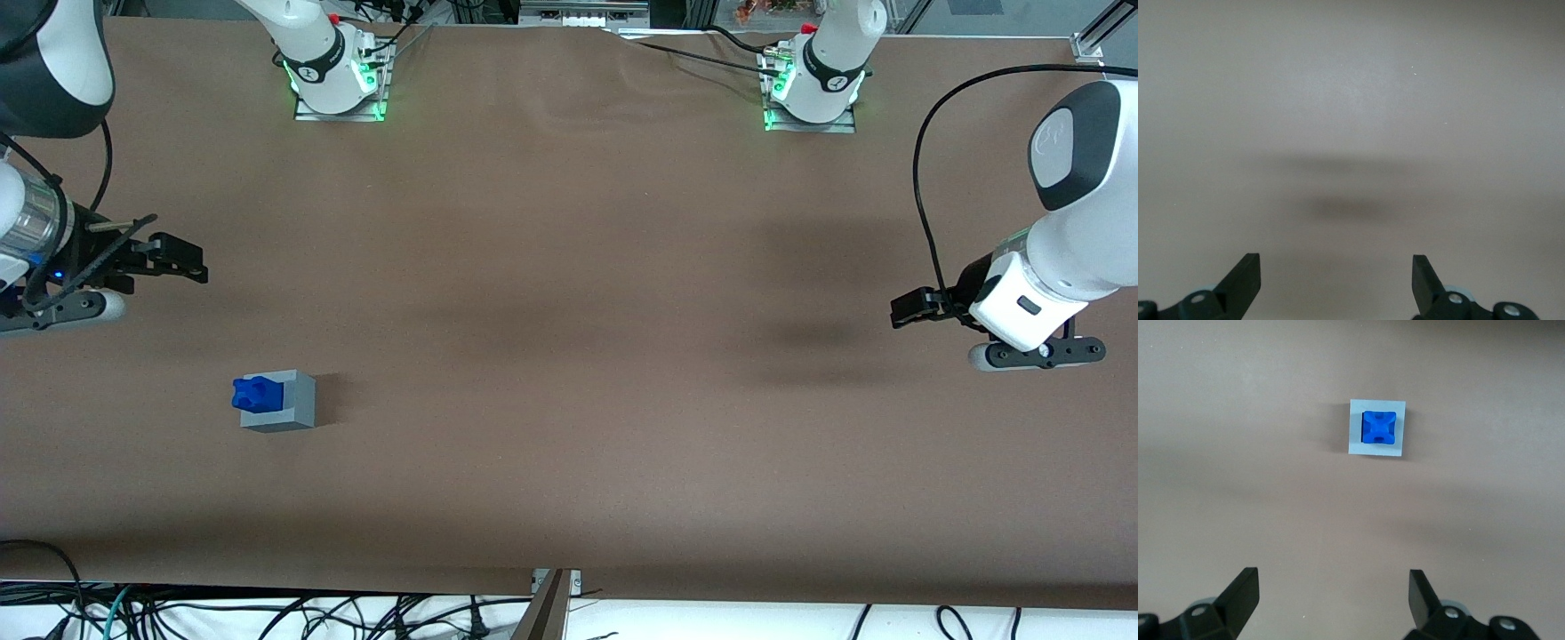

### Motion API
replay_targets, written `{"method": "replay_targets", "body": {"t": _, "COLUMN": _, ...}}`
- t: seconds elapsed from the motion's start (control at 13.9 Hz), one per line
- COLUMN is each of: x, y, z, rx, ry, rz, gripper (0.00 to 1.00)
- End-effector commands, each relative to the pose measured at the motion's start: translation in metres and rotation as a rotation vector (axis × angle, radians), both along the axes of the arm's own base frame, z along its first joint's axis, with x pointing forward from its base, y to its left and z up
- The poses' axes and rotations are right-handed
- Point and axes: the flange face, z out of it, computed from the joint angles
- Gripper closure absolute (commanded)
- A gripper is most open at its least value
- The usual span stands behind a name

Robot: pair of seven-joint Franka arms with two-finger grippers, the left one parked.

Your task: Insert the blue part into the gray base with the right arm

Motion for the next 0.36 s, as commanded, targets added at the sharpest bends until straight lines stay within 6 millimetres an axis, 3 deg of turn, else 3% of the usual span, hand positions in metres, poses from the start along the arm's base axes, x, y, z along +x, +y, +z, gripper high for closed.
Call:
{"method": "replay_targets", "body": {"t": 0.0, "x": -0.0222, "y": -0.0024, "z": 0.0082, "rx": -0.002, "ry": 0.008, "rz": 0.003, "gripper": 0.01}}
{"method": "replay_targets", "body": {"t": 0.29, "x": -0.0242, "y": -0.0026, "z": 0.0071, "rx": -0.002, "ry": 0.014, "rz": 0.003, "gripper": 0.01}}
